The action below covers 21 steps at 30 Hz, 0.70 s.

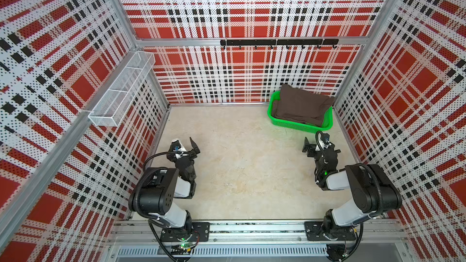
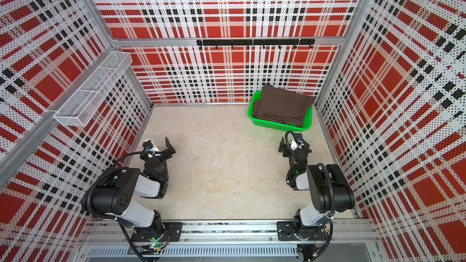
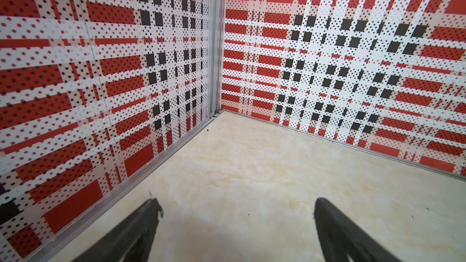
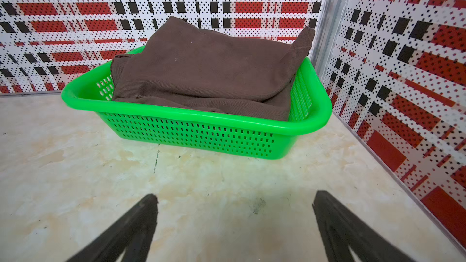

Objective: Fold and stack the trousers
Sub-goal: Move the basket to the top-right of the table.

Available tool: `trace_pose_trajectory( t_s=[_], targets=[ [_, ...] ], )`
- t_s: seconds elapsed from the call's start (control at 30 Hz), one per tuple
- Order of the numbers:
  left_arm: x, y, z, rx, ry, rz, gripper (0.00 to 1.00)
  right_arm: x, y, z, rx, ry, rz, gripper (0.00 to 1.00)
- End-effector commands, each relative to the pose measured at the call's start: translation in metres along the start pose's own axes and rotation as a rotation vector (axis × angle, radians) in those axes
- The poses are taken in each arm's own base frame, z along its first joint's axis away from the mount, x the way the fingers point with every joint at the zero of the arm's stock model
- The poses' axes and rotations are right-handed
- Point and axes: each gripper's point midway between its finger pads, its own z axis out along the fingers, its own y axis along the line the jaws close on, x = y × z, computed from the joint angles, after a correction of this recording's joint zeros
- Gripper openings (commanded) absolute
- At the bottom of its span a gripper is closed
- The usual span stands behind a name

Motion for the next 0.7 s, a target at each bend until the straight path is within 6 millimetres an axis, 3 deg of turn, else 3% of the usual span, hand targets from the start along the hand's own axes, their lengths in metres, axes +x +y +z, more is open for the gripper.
trace_pose_trajectory(
  t_s=[0.0,0.67],
  targets=[
    [-0.0065,-0.0007,0.0012,-0.003,-0.027,-0.002,0.98,-0.0022,0.0008,-0.0001,-0.002,-0.006,-0.013,1.0],
    [-0.0066,0.0003,0.0022,0.01,-0.025,-0.012,0.98,-0.002,0.0007,-0.0001,-0.001,-0.006,-0.013,1.0]
  ],
)
